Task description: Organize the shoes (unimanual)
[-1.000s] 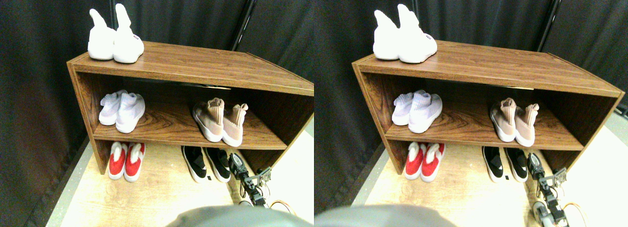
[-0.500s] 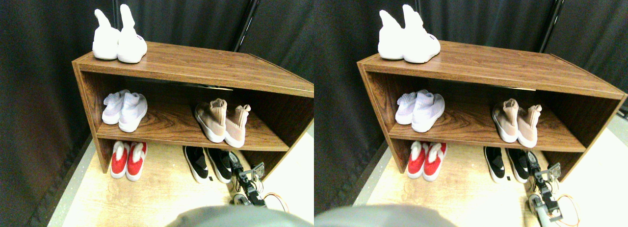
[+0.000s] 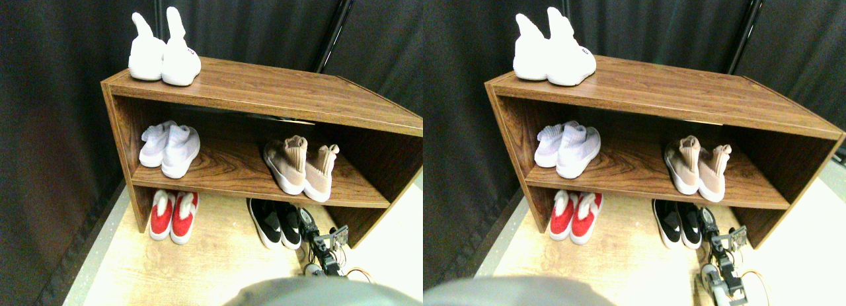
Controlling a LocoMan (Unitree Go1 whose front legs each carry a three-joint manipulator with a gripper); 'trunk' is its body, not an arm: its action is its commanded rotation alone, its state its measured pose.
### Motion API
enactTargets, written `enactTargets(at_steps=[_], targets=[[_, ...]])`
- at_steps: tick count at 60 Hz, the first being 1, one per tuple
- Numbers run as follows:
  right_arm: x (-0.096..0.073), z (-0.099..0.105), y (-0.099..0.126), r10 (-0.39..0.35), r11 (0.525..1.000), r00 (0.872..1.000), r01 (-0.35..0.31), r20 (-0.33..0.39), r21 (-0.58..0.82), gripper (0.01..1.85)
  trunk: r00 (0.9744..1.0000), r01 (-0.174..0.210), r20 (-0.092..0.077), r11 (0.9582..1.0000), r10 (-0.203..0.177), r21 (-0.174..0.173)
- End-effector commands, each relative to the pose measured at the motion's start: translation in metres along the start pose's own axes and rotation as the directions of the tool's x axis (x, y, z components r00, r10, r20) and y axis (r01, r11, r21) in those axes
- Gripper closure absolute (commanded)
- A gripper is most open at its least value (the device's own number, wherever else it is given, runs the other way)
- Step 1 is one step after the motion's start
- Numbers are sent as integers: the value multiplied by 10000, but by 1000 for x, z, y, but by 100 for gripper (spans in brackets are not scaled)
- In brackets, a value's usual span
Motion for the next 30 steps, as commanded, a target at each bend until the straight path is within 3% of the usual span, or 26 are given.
enactTargets(at_steps=[1, 30], targets=[[-3, -5, 9, 366, 9992, 9993, -366, 56, 141, 180, 9999, -92, -146, 9997, 88, -222], [-10, -1, 11, 506, 9984, 9986, -509, 140, 232, 180, 10000, 49, -82, 9999, -50, -163]])
